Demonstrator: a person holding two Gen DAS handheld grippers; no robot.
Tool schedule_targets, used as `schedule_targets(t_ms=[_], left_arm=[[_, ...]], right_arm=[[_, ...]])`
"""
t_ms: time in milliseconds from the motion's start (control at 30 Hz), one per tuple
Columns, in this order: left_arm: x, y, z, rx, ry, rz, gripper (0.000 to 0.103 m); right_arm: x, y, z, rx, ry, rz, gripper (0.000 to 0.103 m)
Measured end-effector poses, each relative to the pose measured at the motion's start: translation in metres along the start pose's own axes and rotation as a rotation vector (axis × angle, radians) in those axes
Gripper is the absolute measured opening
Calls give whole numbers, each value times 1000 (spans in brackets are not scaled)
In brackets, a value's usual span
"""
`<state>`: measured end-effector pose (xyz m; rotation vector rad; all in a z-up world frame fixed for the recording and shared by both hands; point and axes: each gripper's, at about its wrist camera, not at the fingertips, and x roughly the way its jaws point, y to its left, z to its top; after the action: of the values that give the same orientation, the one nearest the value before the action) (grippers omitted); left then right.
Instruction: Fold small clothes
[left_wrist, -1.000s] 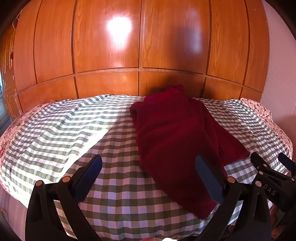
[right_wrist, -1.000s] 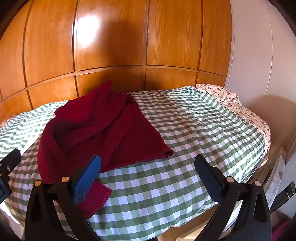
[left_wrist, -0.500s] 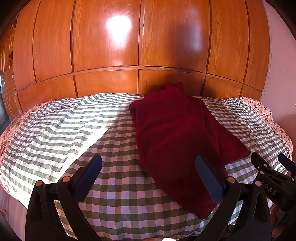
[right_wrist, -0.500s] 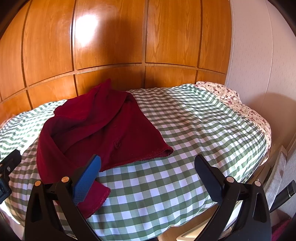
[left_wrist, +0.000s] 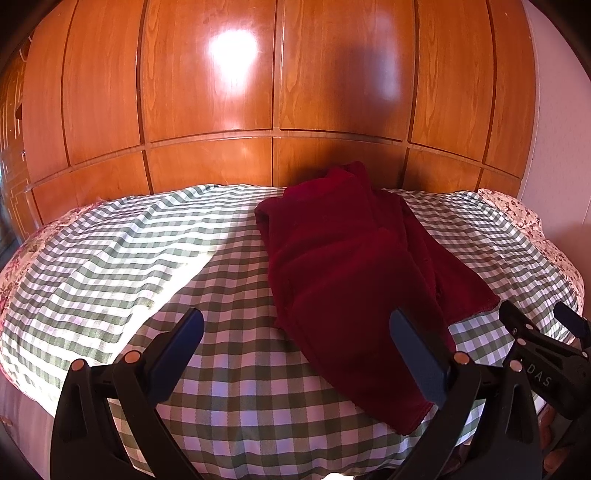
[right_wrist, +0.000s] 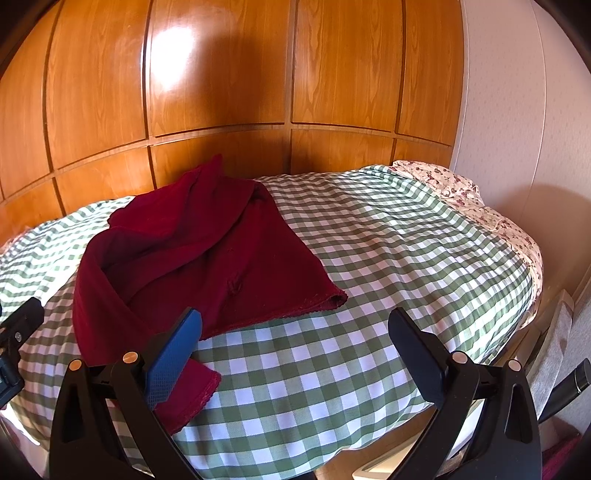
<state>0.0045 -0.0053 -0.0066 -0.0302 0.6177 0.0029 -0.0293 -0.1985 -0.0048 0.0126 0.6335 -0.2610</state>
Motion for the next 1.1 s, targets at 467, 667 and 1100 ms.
schedule_targets(t_ms=[467,667,1100], left_arm=[[-1,-5,0,16,-5,-9,100],[-1,-6,1,19,-6,-12,100],[11,-8,0,29,31,-20,100]], right_arm=[[5,-3,-1,6,18,7,100],[6,-3,-2,8,21,7,100],[16,-7,-4,20,58,11,100]])
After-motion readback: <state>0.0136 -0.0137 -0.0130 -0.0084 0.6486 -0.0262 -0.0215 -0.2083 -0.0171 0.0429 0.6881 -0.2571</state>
